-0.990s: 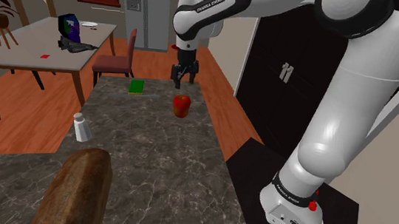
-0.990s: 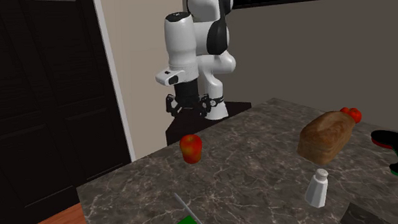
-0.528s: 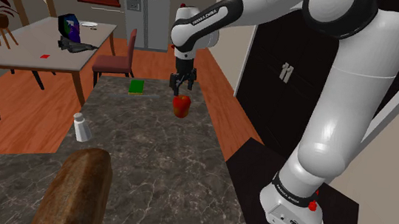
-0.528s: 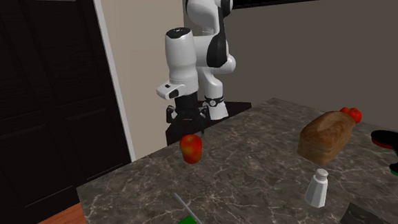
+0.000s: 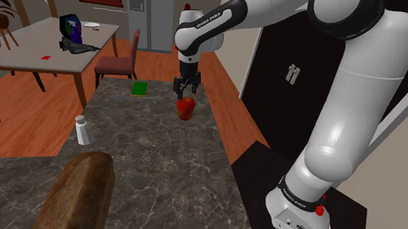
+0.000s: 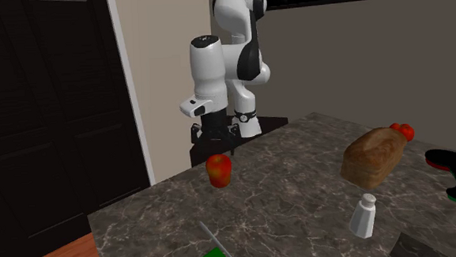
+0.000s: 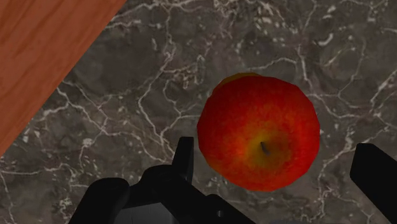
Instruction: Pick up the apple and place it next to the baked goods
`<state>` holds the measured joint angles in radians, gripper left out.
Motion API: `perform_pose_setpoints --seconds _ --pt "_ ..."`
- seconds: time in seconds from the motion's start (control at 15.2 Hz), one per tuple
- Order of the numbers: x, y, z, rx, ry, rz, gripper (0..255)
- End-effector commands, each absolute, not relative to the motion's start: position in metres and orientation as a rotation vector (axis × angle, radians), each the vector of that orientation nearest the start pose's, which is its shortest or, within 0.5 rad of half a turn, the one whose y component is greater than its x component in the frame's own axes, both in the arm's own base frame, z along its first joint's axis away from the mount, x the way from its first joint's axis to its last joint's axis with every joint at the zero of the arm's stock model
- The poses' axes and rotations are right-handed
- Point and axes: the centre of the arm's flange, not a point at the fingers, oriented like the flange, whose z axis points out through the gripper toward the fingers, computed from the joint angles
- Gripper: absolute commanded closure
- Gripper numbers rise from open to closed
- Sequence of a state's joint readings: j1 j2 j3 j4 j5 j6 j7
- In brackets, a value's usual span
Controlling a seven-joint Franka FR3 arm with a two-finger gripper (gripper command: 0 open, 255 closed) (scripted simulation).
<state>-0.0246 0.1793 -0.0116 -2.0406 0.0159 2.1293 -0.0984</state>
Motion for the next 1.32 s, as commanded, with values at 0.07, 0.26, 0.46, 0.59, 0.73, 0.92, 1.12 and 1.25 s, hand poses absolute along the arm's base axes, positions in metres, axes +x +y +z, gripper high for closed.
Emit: perform_pose_setpoints --seconds 0.07,0.26,0.46,0.59,0.73,0.92,1.12,1.25 --pt "0.571 -0.02 0.348 -3.12 -0.083 0.14 255" --pt "0.571 -0.02 0.348 -3.12 -0.083 0.14 255" --pt "0.571 -0.02 0.348 -3.12 -0.083 0.14 255" --pt "0.571 -0.02 0.348 -3.12 -0.083 0.14 255" --pt "0.571 -0.02 0.359 -3.12 -0.083 0.14 255" --pt "0.571 -0.02 0.375 -3.12 -0.083 0.14 255" --pt "0.571 -0.02 0.391 -3.12 -0.083 0.14 255" --pt "0.571 -0.02 0.401 -3.12 -0.083 0.14 255"
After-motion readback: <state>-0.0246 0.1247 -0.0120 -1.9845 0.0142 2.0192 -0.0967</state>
